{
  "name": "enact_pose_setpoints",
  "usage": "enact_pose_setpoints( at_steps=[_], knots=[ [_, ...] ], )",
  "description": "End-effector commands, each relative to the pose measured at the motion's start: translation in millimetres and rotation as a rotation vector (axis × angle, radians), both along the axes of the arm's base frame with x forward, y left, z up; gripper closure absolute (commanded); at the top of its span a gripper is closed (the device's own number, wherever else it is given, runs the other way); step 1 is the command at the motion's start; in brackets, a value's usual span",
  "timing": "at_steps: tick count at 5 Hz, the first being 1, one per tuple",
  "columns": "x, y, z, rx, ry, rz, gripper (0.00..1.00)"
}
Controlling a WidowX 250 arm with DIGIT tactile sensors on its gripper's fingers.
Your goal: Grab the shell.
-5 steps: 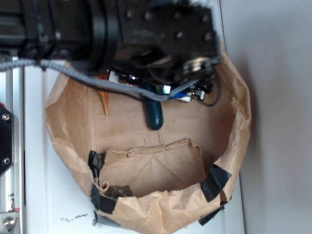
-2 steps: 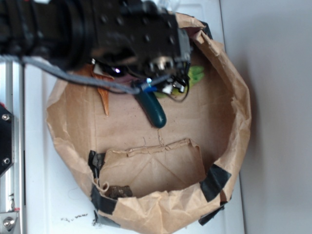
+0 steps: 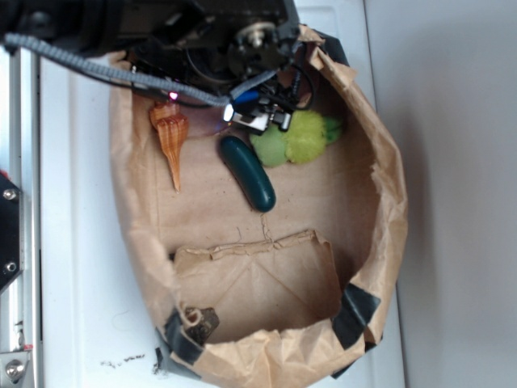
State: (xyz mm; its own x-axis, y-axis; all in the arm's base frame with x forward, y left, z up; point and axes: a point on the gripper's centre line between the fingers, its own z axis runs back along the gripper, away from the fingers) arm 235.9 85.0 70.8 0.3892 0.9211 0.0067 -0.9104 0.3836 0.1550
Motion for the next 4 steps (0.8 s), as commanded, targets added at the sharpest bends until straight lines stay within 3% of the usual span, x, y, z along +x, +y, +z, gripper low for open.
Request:
enact_pose_setpoints(
  at_steps=[1, 3, 4],
  knots=[
    [-21.7, 15.1, 8.8, 0.097, -0.112, -0.123, 0.0],
    [-30.4, 6.5, -23.4, 0.18, -0.096, -0.245, 0.0],
    [-31.4, 2.3, -29.2, 0.191, -0.094, -0.248, 0.0]
  ],
)
